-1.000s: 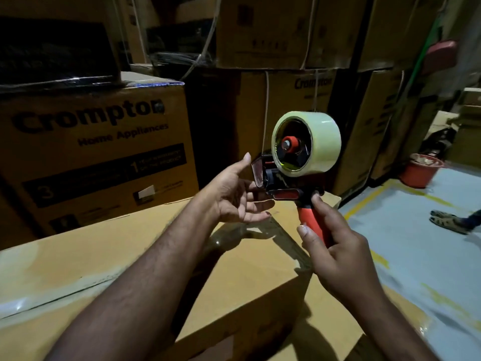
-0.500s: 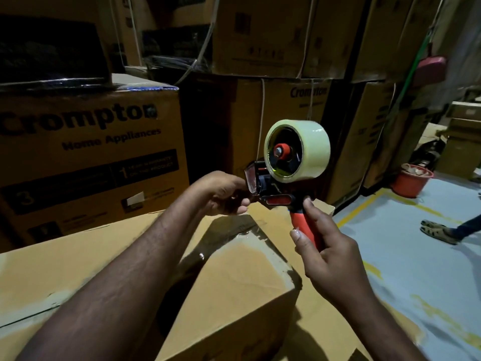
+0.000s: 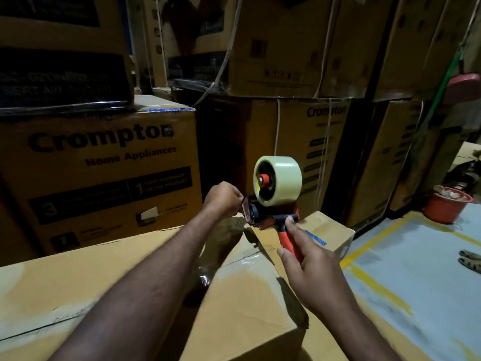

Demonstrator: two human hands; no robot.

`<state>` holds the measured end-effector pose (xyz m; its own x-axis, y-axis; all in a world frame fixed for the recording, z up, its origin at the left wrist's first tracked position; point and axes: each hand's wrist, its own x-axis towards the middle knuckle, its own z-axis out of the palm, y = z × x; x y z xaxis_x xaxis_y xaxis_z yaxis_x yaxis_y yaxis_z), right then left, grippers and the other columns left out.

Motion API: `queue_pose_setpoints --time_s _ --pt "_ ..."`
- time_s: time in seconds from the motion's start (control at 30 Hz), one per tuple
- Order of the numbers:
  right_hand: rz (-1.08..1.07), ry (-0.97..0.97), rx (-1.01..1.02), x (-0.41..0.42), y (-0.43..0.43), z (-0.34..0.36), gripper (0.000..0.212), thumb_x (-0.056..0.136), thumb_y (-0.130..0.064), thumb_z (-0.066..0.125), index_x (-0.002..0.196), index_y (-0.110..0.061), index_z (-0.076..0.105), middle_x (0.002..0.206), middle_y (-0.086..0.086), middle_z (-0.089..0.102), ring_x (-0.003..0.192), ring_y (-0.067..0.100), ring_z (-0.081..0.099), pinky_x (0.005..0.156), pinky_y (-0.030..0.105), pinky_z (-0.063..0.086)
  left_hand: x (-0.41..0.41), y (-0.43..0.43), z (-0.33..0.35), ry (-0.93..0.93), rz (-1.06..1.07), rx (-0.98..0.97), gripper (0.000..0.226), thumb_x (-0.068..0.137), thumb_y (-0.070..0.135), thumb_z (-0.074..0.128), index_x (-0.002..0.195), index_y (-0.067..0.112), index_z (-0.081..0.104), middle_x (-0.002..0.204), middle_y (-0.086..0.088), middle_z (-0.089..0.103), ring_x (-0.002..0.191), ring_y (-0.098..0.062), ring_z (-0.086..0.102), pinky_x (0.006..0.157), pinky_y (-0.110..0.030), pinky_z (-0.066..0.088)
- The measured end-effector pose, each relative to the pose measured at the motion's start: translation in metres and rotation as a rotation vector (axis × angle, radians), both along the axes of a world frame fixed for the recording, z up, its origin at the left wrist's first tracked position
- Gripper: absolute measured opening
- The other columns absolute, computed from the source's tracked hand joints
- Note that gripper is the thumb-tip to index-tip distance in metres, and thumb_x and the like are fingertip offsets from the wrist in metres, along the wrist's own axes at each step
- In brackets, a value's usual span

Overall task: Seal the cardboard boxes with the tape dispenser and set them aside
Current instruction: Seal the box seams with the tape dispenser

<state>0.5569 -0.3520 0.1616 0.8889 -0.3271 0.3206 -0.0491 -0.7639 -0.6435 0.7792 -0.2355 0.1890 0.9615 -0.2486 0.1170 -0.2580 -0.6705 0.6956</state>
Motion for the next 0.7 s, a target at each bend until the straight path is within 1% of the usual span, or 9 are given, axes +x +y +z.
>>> queue_pose_setpoints --time_s 0.07,0.17,0.27,0.37,0.43,0.5,0.53,0.6,0.7 --pt "-0.004 0.02 -0.016 0.0 0.004 -0.001 0.063 0.101 -0.038 0.053 0.155 -0.045 0.022 0.132 -0.006 0.06 0.1 0.004 0.043 0.085 0.023 0.046 0.005 -0.005 -0.004 -0.068 0.022 0.083 0.014 0.095 0.023 0.07 0.082 0.022 0.075 0.076 0.007 0.069 0.067 -0.007 0.064 0.051 -0.023 0.045" --pt "-0.01 0.058 -0.019 -0.001 0.01 -0.001 0.063 0.102 -0.039 0.05 0.155 -0.045 0.017 0.129 -0.008 0.06 0.097 0.004 0.042 0.08 0.02 0.04 0.011 -0.005 -0.008 -0.13 0.085 0.113 0.011 0.095 0.033 0.07 0.089 0.025 0.073 0.076 0.011 0.065 0.07 -0.004 0.061 0.054 -0.023 0.042" --pt "-0.009 0.095 -0.024 -0.005 0.015 -0.001 0.064 0.102 -0.039 0.048 0.156 -0.046 0.012 0.129 -0.011 0.059 0.095 0.003 0.041 0.078 0.017 0.035 0.022 -0.002 -0.019 -0.117 0.093 0.098 0.015 0.092 0.04 0.071 0.085 0.027 0.072 0.075 0.012 0.065 0.072 -0.005 0.062 0.061 -0.028 0.051" --pt "-0.011 0.1 -0.032 -0.005 0.017 -0.002 0.066 0.102 -0.04 0.047 0.156 -0.046 0.01 0.132 -0.013 0.059 0.097 0.003 0.042 0.08 0.018 0.037 0.028 -0.006 -0.031 -0.088 0.054 0.064 0.016 0.093 0.038 0.07 0.081 0.028 0.07 0.077 0.011 0.066 0.075 -0.006 0.063 0.072 -0.034 0.058" --pt "-0.024 0.102 -0.024 -0.003 0.016 -0.001 0.067 0.102 -0.041 0.048 0.156 -0.046 0.009 0.134 -0.012 0.058 0.107 0.006 0.049 0.085 0.02 0.04 0.031 -0.009 -0.036 -0.077 0.043 0.062 0.017 0.095 0.035 0.069 0.08 0.027 0.069 0.078 0.01 0.066 0.076 -0.007 0.063 0.071 -0.033 0.057" --pt "-0.034 0.109 -0.004 -0.002 0.017 0.002 0.067 0.102 -0.04 0.049 0.156 -0.045 0.009 0.138 -0.012 0.057 0.119 0.008 0.051 0.09 0.02 0.042 0.034 -0.009 -0.039 -0.059 0.039 0.059 0.014 0.096 0.031 0.067 0.085 0.023 0.071 0.078 0.009 0.065 0.076 -0.007 0.062 0.067 -0.029 0.053" --pt "-0.036 0.11 0.003 -0.001 0.017 0.003 0.067 0.102 -0.04 0.049 0.156 -0.045 0.01 0.139 -0.012 0.056 0.122 0.009 0.051 0.093 0.021 0.043 0.036 -0.008 -0.039 -0.041 0.038 0.054 0.013 0.096 0.03 0.067 0.088 0.021 0.073 0.079 0.008 0.065 0.076 -0.008 0.062 0.066 -0.028 0.052" --pt "-0.034 0.11 0.003 -0.001 0.018 0.004 0.066 0.102 -0.04 0.049 0.156 -0.045 0.011 0.139 -0.012 0.056 0.123 0.011 0.051 0.097 0.024 0.044 0.041 -0.005 -0.041 0.01 0.035 0.035 0.013 0.095 0.03 0.069 0.088 0.02 0.073 0.079 0.007 0.067 0.076 -0.01 0.064 0.065 -0.028 0.052" --pt "-0.03 0.114 -0.027 0.002 0.02 0.003 0.066 0.102 -0.042 0.048 0.155 -0.048 0.009 0.137 -0.013 0.057 0.12 0.009 0.052 0.096 0.025 0.044 0.046 -0.006 -0.044 0.075 0.033 0.004 0.015 0.093 0.033 0.071 0.082 0.022 0.072 0.079 0.004 0.07 0.072 -0.01 0.064 0.059 -0.026 0.048"
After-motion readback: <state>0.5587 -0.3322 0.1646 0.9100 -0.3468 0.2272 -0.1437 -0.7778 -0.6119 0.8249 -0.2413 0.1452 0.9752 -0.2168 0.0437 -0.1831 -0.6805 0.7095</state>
